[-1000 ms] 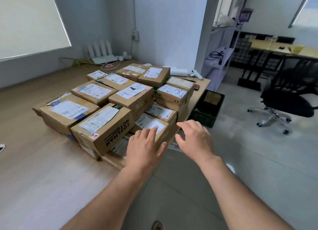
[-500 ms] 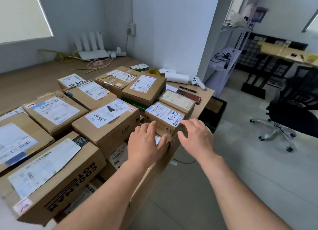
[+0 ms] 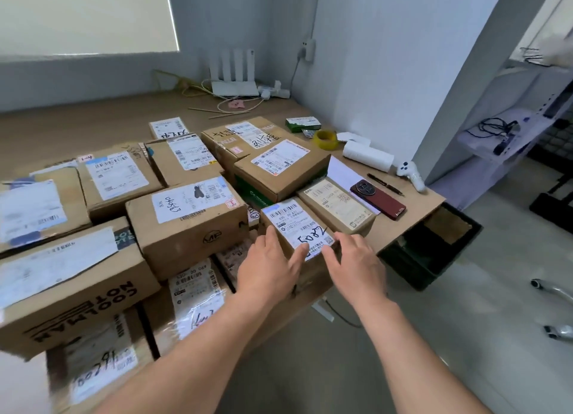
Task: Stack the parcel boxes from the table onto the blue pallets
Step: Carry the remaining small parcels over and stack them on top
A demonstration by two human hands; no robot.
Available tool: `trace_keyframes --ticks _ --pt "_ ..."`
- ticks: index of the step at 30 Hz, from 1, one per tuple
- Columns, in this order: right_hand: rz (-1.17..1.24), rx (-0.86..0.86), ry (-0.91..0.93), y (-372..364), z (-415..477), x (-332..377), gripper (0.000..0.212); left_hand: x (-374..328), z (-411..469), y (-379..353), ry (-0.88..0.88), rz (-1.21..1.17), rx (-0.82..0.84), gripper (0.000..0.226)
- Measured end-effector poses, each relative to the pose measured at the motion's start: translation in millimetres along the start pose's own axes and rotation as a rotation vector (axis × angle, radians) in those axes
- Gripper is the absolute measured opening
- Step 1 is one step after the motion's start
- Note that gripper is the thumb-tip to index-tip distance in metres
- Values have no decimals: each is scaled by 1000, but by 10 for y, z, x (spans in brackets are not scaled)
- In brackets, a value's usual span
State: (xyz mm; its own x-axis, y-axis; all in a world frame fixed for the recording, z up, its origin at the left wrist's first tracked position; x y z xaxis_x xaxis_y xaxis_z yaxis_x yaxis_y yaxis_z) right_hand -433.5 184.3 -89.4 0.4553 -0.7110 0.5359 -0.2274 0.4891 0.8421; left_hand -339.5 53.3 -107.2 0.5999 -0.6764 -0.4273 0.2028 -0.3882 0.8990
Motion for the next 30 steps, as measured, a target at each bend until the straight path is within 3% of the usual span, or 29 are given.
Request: trace_keyframes --ticks 10,20,25,30 --pt "293 155 95 -77 162 -215 44 -247 -223 -159 232 -250 -11 61" --pt "510 242 162 -165 188 -285 44 -268 -566 -180 216 -519 -138 62" --pt "834 332 232 -175 128 -224 28 -108 -726 -156 198 -597 -214 62" --pt "1030 512 325 -224 -36 22 53 73 -888 20 159 -590 -281 65"
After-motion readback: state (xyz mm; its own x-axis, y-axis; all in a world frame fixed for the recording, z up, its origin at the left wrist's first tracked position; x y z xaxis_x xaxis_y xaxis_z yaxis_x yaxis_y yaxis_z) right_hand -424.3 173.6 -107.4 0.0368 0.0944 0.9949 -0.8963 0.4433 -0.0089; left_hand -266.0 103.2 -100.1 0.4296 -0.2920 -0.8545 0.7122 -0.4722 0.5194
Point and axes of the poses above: each hand's wrist, its own z-axis towards the middle knuckle, its own y-axis out of the back of the hand, x = y × z, the point moved 5 cm from there along z, towards the middle knuckle, and after that the axes turned 12 degrees about z, right-handed, at the moved point
